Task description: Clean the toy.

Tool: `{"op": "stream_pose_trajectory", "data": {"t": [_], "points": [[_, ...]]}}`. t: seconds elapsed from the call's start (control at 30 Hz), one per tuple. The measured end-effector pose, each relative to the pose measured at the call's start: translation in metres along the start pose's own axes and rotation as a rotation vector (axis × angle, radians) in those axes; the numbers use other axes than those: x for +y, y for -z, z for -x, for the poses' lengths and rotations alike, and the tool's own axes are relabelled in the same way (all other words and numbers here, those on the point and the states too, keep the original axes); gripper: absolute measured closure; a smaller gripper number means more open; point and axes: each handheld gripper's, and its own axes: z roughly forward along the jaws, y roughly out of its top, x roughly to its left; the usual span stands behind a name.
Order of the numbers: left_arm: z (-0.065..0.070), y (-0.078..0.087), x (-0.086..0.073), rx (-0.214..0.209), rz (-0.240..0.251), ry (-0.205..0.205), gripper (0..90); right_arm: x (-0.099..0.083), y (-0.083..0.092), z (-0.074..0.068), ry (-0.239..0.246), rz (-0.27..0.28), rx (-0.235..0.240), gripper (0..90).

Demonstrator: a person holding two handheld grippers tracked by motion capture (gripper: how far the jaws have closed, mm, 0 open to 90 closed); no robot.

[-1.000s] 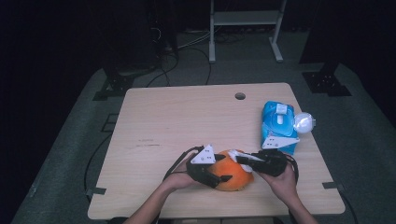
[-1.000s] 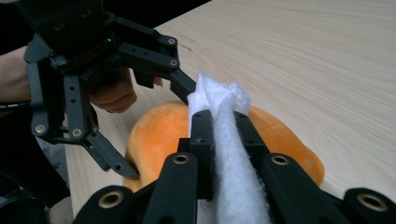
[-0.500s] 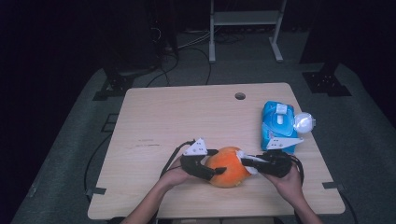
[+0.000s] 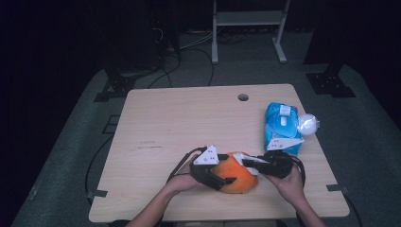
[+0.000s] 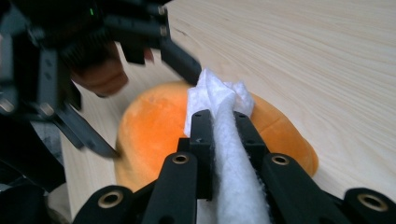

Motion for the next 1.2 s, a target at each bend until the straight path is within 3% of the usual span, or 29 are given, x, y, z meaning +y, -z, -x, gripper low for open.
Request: {"op": "stream_pose_trajectory", "data": {"t": [0.07, 0.13, 0.17, 0.3, 0.33, 0.43, 0.5, 0.53, 0.57, 0.63, 0.73, 0.8, 0.93, 0.97, 1.03, 1.13, 1.17, 1.2], "points": [[-0.006, 0.003, -0.002, 0.025, -0.007, 0.053, 10.0, -0.001, 0.002, 0.001, 0.001, -0.01, -0.021, 79.9], [-0.01, 0.002, -0.005, 0.01, -0.006, 0.096, 9.2, -0.004, 0.006, 0.007, -0.025, -0.003, -0.015, 79.9], [-0.009, -0.003, -0.007, -0.011, -0.029, 0.106, 9.2, -0.004, 0.005, 0.007, -0.031, -0.001, -0.01, 79.9], [-0.005, -0.008, -0.009, -0.013, -0.049, 0.078, 11.6, -0.002, 0.003, 0.003, -0.021, -0.002, -0.007, 79.9], [-0.007, -0.006, -0.008, -0.013, -0.058, 0.094, 14.9, 0.0, 0.001, -0.002, -0.007, -0.004, -0.016, 80.0], [-0.008, -0.003, -0.007, -0.004, -0.054, 0.092, 21.8, 0.002, 0.001, -0.005, 0.003, -0.002, -0.018, 80.0], [-0.007, -0.001, -0.005, 0.012, -0.046, 0.06, 30.1, 0.004, 0.001, -0.007, 0.009, 0.016, -0.017, 80.1], [-0.006, 0.001, -0.003, 0.018, -0.034, 0.035, 30.1, 0.004, 0.001, -0.007, 0.009, 0.016, -0.017, 80.1], [-0.004, 0.005, 0.003, 0.038, 0.005, -0.005, 31.2, 0.006, 0.002, -0.011, 0.013, 0.044, -0.017, 80.1], [-0.003, 0.006, 0.005, 0.049, 0.016, -0.021, 32.3, 0.008, 0.003, -0.015, 0.028, 0.069, -0.015, 80.0], [-0.001, 0.01, 0.009, 0.074, 0.006, -0.097, 32.5, 0.011, -0.002, -0.022, 0.049, 0.084, -0.007, 80.0], [-0.001, 0.01, 0.006, 0.077, -0.004, -0.113, 32.4, 0.011, -0.004, -0.022, 0.055, 0.078, -0.009, 80.0], [-0.008, 0.011, 0.0, 0.068, 0.002, -0.078, 20.0, 0.008, -0.008, -0.015, 0.033, 0.048, -0.035, 80.0], [-0.012, 0.01, -0.002, 0.072, 0.011, -0.019, 16.1, 0.004, -0.009, -0.01, 0.007, 0.037, -0.037, 80.0], [-0.015, 0.011, -0.005, 0.083, 0.017, 0.005, 8.9, 0.002, -0.008, -0.006, -0.014, 0.035, -0.024, 79.9], [-0.017, 0.011, -0.008, 0.076, 0.021, 0.03, 9.5, 0.001, -0.008, -0.005, -0.016, 0.033, -0.024, 79.9], [-0.017, 0.01, -0.009, 0.057, 0.013, 0.044, 14.3, 0.001, -0.008, -0.004, -0.021, 0.034, -0.019, 79.9], [-0.015, 0.009, -0.009, 0.051, -0.001, 0.023, 19.3, 0.001, -0.008, -0.005, -0.017, 0.032, -0.024, 79.9]]}}
